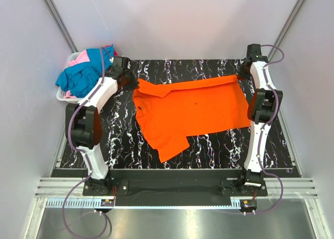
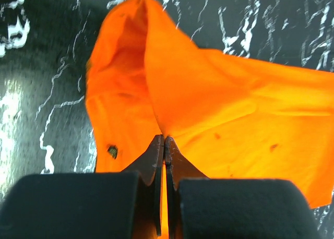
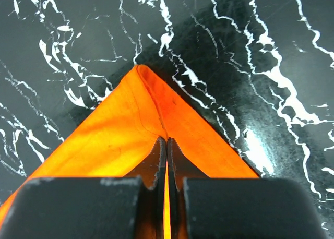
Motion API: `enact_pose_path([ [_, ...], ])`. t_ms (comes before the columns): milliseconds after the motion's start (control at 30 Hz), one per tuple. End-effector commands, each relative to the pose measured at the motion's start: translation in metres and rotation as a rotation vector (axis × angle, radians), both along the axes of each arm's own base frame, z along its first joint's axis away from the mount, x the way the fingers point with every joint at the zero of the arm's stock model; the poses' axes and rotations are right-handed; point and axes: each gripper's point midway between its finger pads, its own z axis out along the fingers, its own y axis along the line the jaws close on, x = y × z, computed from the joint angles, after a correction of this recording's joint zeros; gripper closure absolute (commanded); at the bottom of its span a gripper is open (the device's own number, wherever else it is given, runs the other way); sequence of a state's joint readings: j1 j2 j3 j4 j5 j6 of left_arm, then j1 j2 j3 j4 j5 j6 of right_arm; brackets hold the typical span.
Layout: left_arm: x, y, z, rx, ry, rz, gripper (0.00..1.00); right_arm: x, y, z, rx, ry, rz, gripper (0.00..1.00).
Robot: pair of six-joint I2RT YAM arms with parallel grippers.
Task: Fold and stack the t-shirts
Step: Fold the tshirt
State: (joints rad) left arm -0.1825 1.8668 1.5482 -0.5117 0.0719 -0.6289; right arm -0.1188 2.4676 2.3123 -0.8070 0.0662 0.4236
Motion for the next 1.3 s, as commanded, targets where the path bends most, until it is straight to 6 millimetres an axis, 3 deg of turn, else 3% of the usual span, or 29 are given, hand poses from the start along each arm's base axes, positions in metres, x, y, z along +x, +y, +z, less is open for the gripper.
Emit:
enact_pose_path([
  [0,0.001,0.005,0.033,0.013,-0.098,0.037,1.0,0.002,-0.011,0.046,-0.061,-0.079,-0.046,1.0],
  [367,-0.026,0.0,0.002,0.026,-0.015,0.037,1.0,-0.011,-0.017,0.037,-0.078,-0.017,-0.089,1.0],
  [400,-0.028,-0.001,-0.002,0.025,-0.007,0.036,1.0,-0.013,-0.017,0.036,-0.079,-0.006,-0.095,0.97],
  [467,-0.033,-0.003,-0.009,0.028,0.012,0.029,0.99,-0.014,-0.016,0.033,-0.067,0.006,-0.105,0.8],
  [500,-0.036,-0.003,-0.013,0.028,0.023,0.035,0.76,-0.017,-0.015,0.03,-0.063,0.022,-0.106,0.62],
  [600,-0.043,0.006,-0.024,0.066,0.043,0.072,0.45,-0.018,-0.013,0.029,-0.052,0.025,-0.108,0.56],
  [767,-0.044,0.012,-0.012,0.088,0.006,0.091,0.37,-0.016,-0.002,0.039,-0.011,0.005,-0.086,0.57],
  [933,-0.038,-0.009,-0.006,0.012,-0.014,0.009,0.39,-0.017,0.059,0.033,0.069,0.018,0.099,0.59],
  [1000,-0.033,-0.022,0.001,-0.038,-0.026,-0.04,0.42,-0.02,0.117,0.034,0.147,0.018,0.237,0.6],
  [1033,-0.031,-0.027,0.002,-0.05,-0.028,-0.054,0.43,-0.022,0.135,0.033,0.161,0.019,0.292,0.61],
  [1067,-0.029,-0.029,-0.001,-0.056,-0.02,-0.06,0.46,-0.027,0.169,0.033,0.175,0.023,0.361,0.63],
  [1167,-0.021,-0.035,0.003,-0.072,-0.027,-0.07,0.5,-0.033,0.222,0.039,0.244,-0.005,0.502,0.66],
  [1200,-0.018,-0.037,0.007,-0.082,-0.036,-0.072,0.5,-0.037,0.248,0.042,0.3,-0.019,0.564,0.68],
  [1267,-0.016,-0.038,0.007,-0.087,-0.035,-0.07,0.51,-0.04,0.271,0.044,0.364,-0.023,0.61,0.69],
])
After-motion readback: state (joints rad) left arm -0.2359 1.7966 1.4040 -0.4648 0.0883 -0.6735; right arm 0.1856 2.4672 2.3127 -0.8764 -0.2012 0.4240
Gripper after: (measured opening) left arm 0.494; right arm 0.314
